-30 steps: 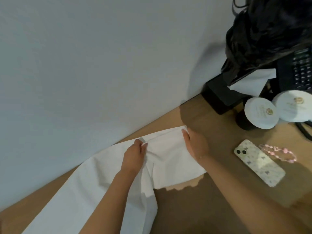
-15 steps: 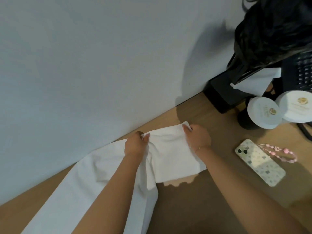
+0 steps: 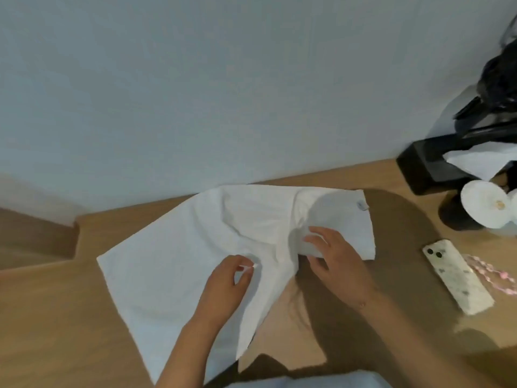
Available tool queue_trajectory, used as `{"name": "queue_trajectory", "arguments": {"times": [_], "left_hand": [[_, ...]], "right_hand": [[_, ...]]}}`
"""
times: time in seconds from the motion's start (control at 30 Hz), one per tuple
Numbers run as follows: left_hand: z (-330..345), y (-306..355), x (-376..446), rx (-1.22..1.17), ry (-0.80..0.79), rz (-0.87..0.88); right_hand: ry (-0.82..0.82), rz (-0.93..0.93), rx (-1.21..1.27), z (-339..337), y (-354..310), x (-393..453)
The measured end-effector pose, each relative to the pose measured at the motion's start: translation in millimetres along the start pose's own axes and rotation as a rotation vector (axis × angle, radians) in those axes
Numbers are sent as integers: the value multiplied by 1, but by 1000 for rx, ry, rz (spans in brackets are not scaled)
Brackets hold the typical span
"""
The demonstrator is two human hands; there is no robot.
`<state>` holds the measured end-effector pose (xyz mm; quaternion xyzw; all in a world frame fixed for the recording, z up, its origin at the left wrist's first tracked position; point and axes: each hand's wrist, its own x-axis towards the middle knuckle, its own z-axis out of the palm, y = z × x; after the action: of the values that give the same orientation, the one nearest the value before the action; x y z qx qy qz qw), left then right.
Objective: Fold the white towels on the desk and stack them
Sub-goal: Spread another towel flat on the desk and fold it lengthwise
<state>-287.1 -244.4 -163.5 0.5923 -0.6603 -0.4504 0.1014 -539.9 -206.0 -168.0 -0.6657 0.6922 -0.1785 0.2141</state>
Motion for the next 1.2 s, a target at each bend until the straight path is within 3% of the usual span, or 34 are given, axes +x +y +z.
{"name": "queue_trajectory", "arguments": {"times": [0.27, 0.5, 0.57, 0.63, 0.83, 0.93, 1.0, 1.1, 1.2], "left_hand": [[-23, -93, -100, 51, 175, -65], [-26, -160, -170, 143, 215, -231], [-24, -171, -183, 141, 228, -259], [-22, -178, -191, 185, 239, -258], [-26, -195, -191, 321, 238, -171], [-41, -207, -184, 177, 247, -161], [-55, -214, -177, 17, 227, -138], [-75, -221, -169, -417, 276, -160], [-96, -228, -160, -470, 332, -92]], "right_hand": [[-375, -408, 33, 72, -86, -33], [-788, -762, -177, 140, -132, -64], [-787, -843, -231, 155, -142, -71], [-682, -920, -256, 168, -150, -77], [-380, -953, -307, 193, -162, -77], [-297, -984, -281, 181, -179, -71], [-317, -886, -186, 166, -196, -66], [-434, -537, 5, 134, -222, -51], [-489, -441, 30, 109, -244, -24]]}}
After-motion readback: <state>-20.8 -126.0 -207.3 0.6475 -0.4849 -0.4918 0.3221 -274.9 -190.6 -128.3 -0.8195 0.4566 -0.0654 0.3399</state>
